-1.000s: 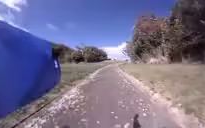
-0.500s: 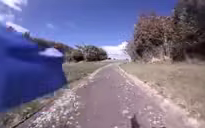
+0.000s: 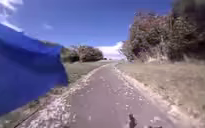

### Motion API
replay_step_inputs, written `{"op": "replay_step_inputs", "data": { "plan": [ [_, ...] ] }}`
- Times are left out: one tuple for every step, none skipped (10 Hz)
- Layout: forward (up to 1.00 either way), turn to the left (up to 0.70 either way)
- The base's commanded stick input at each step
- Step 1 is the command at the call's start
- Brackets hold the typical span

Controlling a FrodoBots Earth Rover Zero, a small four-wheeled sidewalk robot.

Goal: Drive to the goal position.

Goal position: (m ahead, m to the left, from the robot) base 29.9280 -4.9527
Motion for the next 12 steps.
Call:
{"op": "replay_step_inputs", "data": {
  "plan": [
    [0.70, -0.06],
    [0.70, -0.21],
    [0.70, -0.34],
    [0.70, -0.22],
    [0.70, -0.09],
    [0.70, -0.05],
    [0.70, -0.01],
    [0.70, 0.00],
    [0.70, 0.00],
    [0.70, -0.04],
    [0.70, -0.17],
    [0.70, -0.30]
  ]
}}
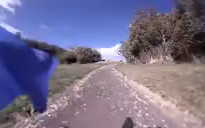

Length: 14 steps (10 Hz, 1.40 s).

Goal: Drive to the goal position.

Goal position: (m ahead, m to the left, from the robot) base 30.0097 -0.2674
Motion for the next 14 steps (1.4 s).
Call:
{"op": "replay_step_inputs", "data": {
  "plan": [
    [0.70, -0.35],
    [0.70, -0.35],
    [0.70, -0.35],
    [0.70, -0.35],
    [0.70, -0.32],
    [0.70, -0.17],
    [0.70, -0.02],
    [0.70, 0.00],
    [0.70, 0.00],
    [0.70, 0.00],
    [0.70, 0.00],
    [0.70, 0.00],
    [0.70, 0.00],
    [0.70, 0.00]
  ]
}}
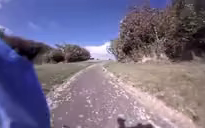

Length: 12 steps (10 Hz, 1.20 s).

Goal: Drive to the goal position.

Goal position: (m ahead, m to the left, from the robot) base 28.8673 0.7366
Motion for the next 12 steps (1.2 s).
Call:
{"op": "replay_step_inputs", "data": {
  "plan": [
    [0.70, 0.00],
    [0.70, 0.00],
    [0.70, 0.00],
    [0.70, 0.00],
    [0.70, 0.00],
    [0.70, 0.00],
    [0.72, 0.00],
    [0.78, 0.00],
    [0.85, 0.00],
    [0.85, 0.00],
    [0.85, 0.00],
    [0.89, 0.00]
  ]
}}
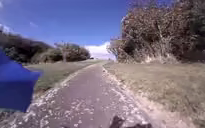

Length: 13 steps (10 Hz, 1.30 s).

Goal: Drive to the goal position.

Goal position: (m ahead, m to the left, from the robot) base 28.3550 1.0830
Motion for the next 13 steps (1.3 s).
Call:
{"op": "replay_step_inputs", "data": {
  "plan": [
    [0.96, 0.00],
    [1.00, 0.07],
    [1.00, 0.24],
    [1.00, 0.00],
    [1.00, 0.00],
    [1.00, 0.00],
    [1.00, 0.00],
    [1.00, 0.00],
    [1.00, 0.00],
    [1.00, 0.00],
    [1.00, 0.00],
    [1.00, 0.00],
    [1.00, 0.00]
  ]
}}
